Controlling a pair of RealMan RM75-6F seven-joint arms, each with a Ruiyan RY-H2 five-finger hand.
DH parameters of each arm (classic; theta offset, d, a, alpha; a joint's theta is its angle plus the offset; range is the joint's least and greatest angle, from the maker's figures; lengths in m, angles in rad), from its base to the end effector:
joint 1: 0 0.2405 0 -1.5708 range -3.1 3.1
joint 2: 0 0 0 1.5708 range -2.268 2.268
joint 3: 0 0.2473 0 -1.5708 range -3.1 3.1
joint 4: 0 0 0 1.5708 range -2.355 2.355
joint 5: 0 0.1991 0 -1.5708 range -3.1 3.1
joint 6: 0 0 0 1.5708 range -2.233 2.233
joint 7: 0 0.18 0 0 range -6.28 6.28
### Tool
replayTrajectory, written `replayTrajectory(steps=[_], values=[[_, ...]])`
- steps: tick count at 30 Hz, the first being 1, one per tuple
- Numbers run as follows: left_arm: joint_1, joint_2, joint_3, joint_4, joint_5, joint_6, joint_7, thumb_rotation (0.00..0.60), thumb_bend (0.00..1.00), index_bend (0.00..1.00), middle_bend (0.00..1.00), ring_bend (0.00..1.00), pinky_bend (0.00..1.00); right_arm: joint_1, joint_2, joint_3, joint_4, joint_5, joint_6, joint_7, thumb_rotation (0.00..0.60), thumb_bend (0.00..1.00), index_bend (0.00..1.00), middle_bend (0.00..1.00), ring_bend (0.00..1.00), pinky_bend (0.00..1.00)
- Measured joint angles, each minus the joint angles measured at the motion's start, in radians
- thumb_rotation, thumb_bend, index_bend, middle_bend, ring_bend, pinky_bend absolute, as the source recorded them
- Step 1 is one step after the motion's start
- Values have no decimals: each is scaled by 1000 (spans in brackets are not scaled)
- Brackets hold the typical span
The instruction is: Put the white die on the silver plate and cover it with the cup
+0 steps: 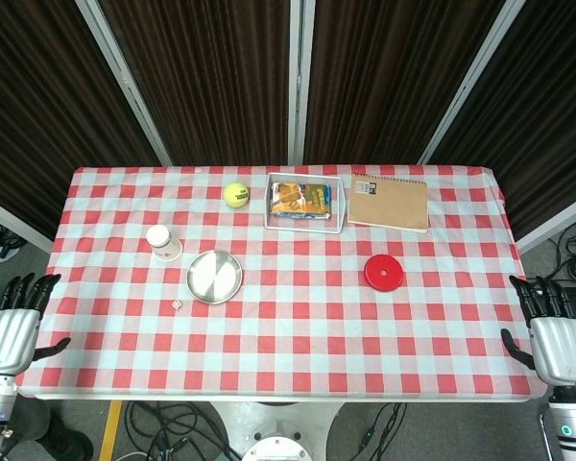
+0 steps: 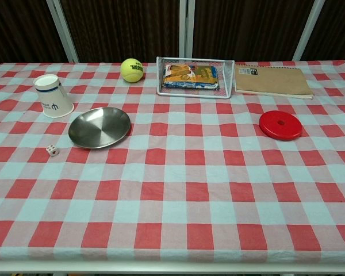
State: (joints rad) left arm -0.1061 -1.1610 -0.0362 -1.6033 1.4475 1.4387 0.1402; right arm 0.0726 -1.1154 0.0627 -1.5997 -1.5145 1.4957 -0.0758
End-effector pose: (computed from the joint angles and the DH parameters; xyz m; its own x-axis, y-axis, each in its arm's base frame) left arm -0.3053 0.2186 0.1460 0.4865 0.0597 0.8716 0.8726 0.0150 -0.4881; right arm -0.2994 -0.2145 0.1703 0.4776 0.0183 0.8784 -0.8784 -0.0105 0.4778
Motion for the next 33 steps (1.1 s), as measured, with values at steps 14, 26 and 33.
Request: replayTrajectory(steps=[14, 26, 33], values=[[-29, -18, -23, 0, 25, 1, -31, 600, 87, 91, 99, 25, 46, -18, 8, 2, 13, -21, 49, 22, 600, 303, 10, 166, 0, 0], [-202, -64, -51, 71, 84, -194, -178, 600, 129, 280, 475, 450, 425, -11, 20, 6, 18, -40, 51, 35, 600, 327, 37, 190, 0, 0], [-330, -148, -39, 174, 124, -350, -246, 600, 173, 362, 794, 767, 808, -8, 14, 7, 24, -37, 44, 41, 600, 327, 37, 200, 0, 0]])
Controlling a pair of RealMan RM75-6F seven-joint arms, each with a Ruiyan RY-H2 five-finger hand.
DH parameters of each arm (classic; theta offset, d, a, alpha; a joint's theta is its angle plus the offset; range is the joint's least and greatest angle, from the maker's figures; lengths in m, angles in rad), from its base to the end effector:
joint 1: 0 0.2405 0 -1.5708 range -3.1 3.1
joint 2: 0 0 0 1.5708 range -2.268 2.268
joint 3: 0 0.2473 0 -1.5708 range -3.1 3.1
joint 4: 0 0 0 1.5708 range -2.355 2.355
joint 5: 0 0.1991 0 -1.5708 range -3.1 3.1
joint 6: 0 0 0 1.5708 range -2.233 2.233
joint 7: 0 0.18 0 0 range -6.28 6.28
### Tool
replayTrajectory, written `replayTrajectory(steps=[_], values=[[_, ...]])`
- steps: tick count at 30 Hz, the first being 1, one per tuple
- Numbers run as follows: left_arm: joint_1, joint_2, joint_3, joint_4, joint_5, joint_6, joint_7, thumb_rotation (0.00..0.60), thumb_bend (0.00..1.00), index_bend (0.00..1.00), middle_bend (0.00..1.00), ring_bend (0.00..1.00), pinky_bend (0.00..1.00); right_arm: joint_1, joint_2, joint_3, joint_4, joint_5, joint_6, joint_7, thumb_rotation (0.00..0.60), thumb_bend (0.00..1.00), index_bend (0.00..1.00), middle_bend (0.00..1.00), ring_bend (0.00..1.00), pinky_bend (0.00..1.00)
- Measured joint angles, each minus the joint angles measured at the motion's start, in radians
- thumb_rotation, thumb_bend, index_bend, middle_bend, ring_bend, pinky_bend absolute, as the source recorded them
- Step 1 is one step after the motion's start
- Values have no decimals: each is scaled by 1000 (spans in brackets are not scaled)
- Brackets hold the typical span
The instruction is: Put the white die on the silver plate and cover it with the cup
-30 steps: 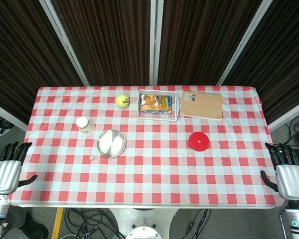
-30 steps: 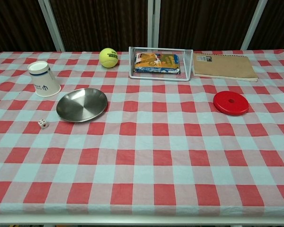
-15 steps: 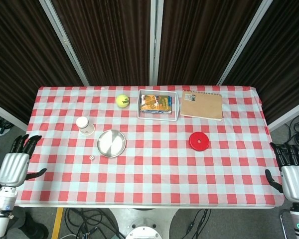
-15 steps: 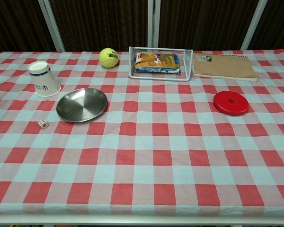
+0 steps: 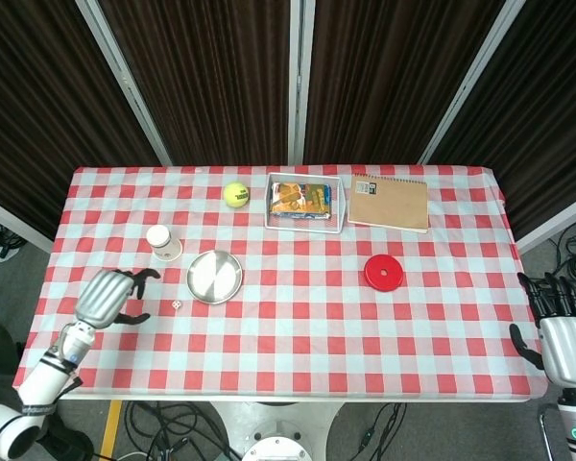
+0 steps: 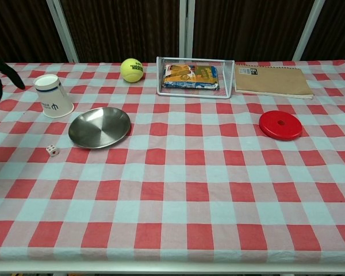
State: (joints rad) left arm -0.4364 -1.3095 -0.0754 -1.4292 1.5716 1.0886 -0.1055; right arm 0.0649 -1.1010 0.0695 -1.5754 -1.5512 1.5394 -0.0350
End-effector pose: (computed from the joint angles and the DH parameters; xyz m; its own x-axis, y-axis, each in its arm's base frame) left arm -0.2377 0.3096 0.0568 0.3993 0.2475 0.8828 0.8849 -0.3559 -0.3005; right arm -0.2964 -0.2133 0.1826 0.4753 0.0684 0.8772 -0.8774 -0.0364 0.4783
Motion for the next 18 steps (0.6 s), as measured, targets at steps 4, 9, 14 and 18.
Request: replayTrajectory(steps=[4, 9, 14, 18], values=[[-55, -54, 15, 59, 22, -55, -13, 600, 215, 372, 845, 811, 853, 1, 0, 1, -1, 2, -1, -1, 600, 327, 37, 200, 0, 0], [-90, -111, 34, 121, 23, -101, -23, 600, 266, 388, 879, 840, 859, -1, -2, 0, -1, 2, 0, 0, 600, 327, 37, 201, 0, 0], [-99, -155, 48, 169, 18, -105, -45, 600, 290, 415, 881, 843, 859, -1, -7, -2, 4, 8, -6, 9, 600, 327, 37, 200, 0, 0], [-108, -188, 60, 231, 11, -115, -49, 600, 316, 415, 880, 843, 859, -1, -8, -2, 8, 6, -5, 10, 600, 327, 37, 200, 0, 0]])
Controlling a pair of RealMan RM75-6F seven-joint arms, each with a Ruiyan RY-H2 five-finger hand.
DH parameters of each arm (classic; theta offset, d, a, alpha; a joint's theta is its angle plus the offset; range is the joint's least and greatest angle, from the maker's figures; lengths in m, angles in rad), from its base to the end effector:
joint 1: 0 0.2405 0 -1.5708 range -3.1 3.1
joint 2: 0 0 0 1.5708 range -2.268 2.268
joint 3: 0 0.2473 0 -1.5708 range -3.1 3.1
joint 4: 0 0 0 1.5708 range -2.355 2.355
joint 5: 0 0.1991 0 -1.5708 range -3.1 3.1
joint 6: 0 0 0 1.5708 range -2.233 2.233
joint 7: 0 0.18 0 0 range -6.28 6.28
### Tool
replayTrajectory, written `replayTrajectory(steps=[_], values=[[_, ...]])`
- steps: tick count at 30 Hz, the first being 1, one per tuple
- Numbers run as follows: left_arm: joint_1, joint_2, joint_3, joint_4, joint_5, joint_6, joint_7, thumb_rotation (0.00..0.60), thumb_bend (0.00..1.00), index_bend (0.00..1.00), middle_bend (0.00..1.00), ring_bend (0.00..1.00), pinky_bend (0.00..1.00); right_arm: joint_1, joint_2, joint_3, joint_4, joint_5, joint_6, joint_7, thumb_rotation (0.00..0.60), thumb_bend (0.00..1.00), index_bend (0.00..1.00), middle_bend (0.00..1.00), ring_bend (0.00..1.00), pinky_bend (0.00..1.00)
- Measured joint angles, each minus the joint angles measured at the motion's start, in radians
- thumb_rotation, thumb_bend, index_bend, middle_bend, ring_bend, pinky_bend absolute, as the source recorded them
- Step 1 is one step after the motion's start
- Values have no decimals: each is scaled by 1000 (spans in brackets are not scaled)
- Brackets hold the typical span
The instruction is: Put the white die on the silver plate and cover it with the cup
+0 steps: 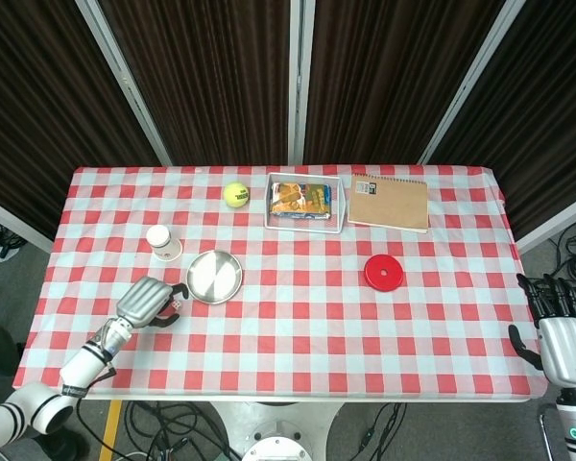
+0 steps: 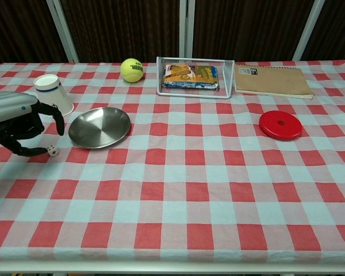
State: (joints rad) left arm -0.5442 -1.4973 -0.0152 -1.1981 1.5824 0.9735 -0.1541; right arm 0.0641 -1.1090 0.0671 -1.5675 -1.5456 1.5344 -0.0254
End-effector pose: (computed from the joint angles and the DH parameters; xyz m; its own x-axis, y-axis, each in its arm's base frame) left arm -0.2412 0.3249 -0.0107 0.4709 0.3521 0.8089 0.8509 -0.4232 -0.3112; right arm -0.2991 -0.2128 0.1801 0.4672 0.0601 0.8821 -0.8825 -0.0305 0.4694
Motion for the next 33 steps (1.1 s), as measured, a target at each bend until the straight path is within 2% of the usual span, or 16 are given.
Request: replayTrajectory(steps=[21, 33], values=[[-42, -73, 27, 125, -52, -63, -10, 600, 352, 423, 882, 845, 859, 1, -1, 3, 4, 19, -14, 1, 600, 327, 37, 201, 0, 0], [-41, -119, 32, 197, -58, -44, -19, 600, 378, 535, 891, 856, 859, 10, -1, 7, -9, 26, -27, -13, 600, 327, 37, 200, 0, 0]])
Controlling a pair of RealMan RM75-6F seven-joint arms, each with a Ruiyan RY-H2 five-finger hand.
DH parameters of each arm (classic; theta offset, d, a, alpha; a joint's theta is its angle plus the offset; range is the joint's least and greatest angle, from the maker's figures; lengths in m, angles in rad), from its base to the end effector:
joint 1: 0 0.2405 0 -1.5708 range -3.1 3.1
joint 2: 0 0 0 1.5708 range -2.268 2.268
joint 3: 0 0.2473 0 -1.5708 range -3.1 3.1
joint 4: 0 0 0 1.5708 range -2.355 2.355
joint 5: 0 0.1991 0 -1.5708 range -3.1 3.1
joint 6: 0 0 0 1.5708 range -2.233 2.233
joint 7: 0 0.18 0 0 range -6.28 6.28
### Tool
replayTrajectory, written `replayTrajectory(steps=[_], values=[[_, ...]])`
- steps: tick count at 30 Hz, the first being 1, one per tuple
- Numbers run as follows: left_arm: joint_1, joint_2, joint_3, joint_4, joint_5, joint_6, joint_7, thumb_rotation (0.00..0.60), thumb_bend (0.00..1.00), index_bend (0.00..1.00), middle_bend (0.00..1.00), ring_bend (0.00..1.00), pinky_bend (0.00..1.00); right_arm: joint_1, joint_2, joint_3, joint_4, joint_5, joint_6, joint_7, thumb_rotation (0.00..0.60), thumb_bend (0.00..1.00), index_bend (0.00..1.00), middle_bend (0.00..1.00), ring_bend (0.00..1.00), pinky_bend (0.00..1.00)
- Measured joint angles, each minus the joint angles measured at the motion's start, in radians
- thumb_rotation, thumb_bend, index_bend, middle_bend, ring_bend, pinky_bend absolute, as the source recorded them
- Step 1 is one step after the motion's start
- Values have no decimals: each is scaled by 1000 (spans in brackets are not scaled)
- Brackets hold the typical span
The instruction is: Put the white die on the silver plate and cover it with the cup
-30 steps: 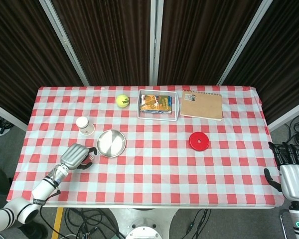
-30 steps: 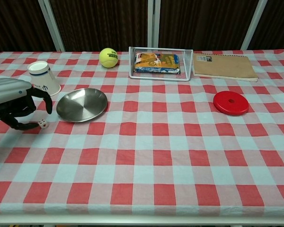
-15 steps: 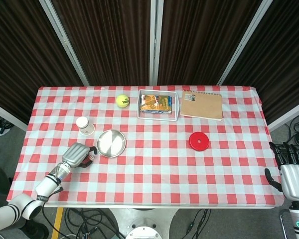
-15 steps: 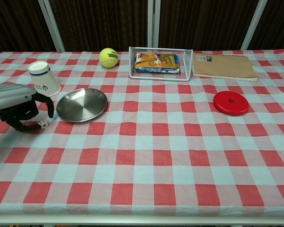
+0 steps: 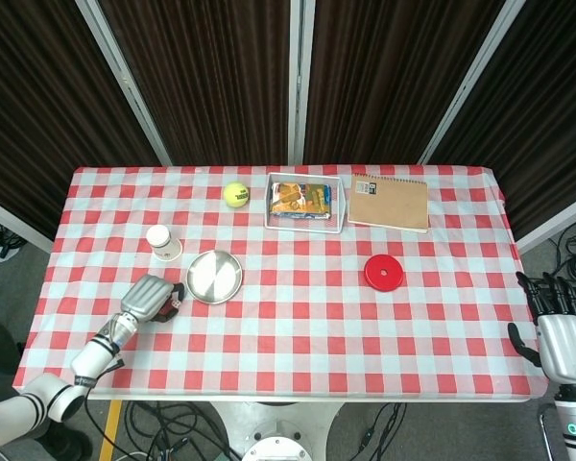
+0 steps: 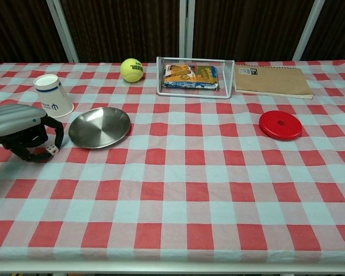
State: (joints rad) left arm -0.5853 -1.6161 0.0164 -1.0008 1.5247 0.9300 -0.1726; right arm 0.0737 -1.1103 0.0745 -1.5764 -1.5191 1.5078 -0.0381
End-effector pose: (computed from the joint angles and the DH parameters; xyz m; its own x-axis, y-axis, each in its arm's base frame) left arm -0.2614 0.3411 -0.0351 0.5144 0.3705 0.7734 0.8421 -0.3887 -0.3738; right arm -0.3010 -0.2173 0.1779 0.4684 0.0442 0.8824 -0.8829 -0.0135 0.4693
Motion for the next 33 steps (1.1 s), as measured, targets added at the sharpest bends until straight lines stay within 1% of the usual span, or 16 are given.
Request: replayTrajectory(steps=[5, 11, 13, 16, 21, 27, 31, 33], values=[[1, 7, -11, -16, -6, 25, -13, 600, 382, 543, 891, 856, 859, -3, 1, -1, -5, -3, 7, -4, 600, 327, 37, 200, 0, 0], [-17, 61, -51, -114, -19, 41, -49, 600, 381, 540, 888, 856, 859, -15, 1, -7, 0, -13, 28, 5, 600, 327, 37, 200, 0, 0], [-39, 79, -72, -151, -28, 32, -51, 600, 380, 532, 885, 855, 858, -18, 1, -8, 3, -17, 33, 10, 600, 327, 37, 200, 0, 0], [-74, 86, -98, -174, -53, -10, -25, 600, 380, 519, 881, 854, 859, -21, 0, -11, 8, -22, 39, 19, 600, 327, 37, 200, 0, 0], [-138, 63, -138, -182, -137, -122, 47, 600, 380, 502, 874, 852, 859, -26, 6, -14, 7, -29, 47, 22, 600, 327, 37, 200, 0, 0], [-186, 0, -167, -141, -237, -192, 144, 600, 372, 458, 863, 849, 859, -31, 7, -15, 10, -28, 51, 29, 600, 327, 37, 200, 0, 0], [-191, -29, -178, -130, -279, -196, 170, 600, 291, 377, 835, 831, 859, -31, 5, -14, 15, -27, 49, 35, 600, 327, 37, 199, 0, 0], [-186, -33, -181, -135, -283, -175, 177, 600, 249, 324, 777, 791, 859, -30, 5, -13, 16, -26, 48, 34, 600, 327, 37, 200, 0, 1]])
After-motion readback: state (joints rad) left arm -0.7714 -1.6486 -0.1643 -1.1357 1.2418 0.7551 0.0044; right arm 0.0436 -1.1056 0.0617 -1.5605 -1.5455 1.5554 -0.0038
